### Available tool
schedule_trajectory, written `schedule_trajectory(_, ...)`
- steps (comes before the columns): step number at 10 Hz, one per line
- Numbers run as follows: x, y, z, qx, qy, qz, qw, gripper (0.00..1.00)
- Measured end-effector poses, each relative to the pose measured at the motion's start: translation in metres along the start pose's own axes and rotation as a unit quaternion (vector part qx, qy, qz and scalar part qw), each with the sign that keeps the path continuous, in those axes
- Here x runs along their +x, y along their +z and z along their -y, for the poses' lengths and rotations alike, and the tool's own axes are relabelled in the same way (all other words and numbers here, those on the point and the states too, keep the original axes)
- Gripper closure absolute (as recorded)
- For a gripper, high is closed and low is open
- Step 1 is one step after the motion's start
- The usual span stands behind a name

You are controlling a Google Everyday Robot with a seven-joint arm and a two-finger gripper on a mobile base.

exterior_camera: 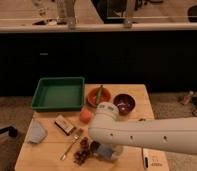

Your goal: Place sponge in paper cup

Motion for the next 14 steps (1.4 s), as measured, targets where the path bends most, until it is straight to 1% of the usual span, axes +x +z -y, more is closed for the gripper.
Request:
schedule_trajectory(2, 0.000, 0.002, -0.004, -0.001, 0.004, 0.002, 1.0000, 0.82)
schedule_trajectory(7, 0.001, 0.014, -0.008, 0.003, 0.008, 0.012, 0.9999, 0.82)
schedule_trajectory(11, 0.004, 0.014, -0.013, 0.004, 0.013, 0.013, 0.9998, 0.82)
schedule_trajectory(14, 0.009, 0.013, -0.018, 0.001, 0.016, 0.014, 0.9998, 0.82)
